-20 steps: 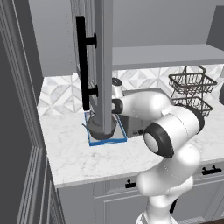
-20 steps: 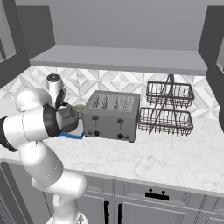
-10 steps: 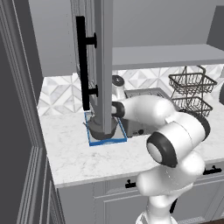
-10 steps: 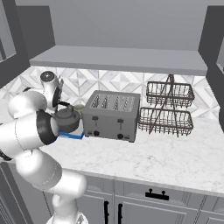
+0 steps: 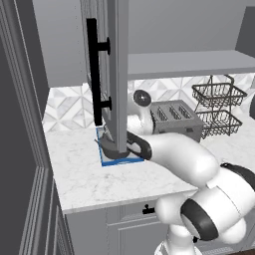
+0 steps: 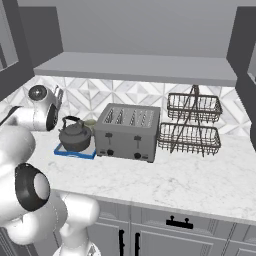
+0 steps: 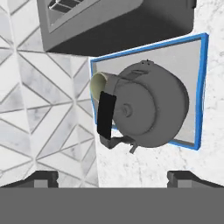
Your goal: Pick the kettle from the counter and place it on the tray. Then pick the mug from the cabinet and place it on the tray. Then close the cabinet doors.
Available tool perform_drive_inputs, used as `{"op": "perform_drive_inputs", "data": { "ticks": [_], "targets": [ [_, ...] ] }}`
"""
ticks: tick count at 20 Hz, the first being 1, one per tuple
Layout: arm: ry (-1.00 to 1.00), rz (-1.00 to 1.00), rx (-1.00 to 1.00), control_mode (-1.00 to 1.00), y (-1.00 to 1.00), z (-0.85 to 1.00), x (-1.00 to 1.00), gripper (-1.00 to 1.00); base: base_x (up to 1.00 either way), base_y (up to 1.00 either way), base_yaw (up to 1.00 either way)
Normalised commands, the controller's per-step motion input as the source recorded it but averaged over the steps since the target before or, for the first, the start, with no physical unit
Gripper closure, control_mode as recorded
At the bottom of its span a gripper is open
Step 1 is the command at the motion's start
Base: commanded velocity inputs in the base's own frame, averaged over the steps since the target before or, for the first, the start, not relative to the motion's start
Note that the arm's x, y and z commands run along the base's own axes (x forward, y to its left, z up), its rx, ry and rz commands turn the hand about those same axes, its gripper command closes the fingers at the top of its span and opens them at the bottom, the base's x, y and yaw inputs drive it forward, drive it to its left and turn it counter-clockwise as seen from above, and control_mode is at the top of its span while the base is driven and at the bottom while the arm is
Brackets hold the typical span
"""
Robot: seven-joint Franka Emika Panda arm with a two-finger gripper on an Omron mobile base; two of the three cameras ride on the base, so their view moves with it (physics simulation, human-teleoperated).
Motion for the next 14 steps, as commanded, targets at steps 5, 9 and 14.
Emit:
{"op": "perform_drive_inputs", "data": {
  "ticks": [5, 9, 14],
  "targets": [
    [0.0, 0.0, 0.0, -1.0, -0.43, 0.44, -0.52, -1.0, 0.0, 0.0, 0.0],
    [0.0, 0.0, -0.01, -1.0, -0.48, 0.31, -0.52, -1.0, 0.0, 0.0, 0.0],
    [-0.03, 0.02, -0.11, -1.0, -0.42, 0.29, -0.79, -1.0, 0.0, 0.0, 0.0]
  ]
}}
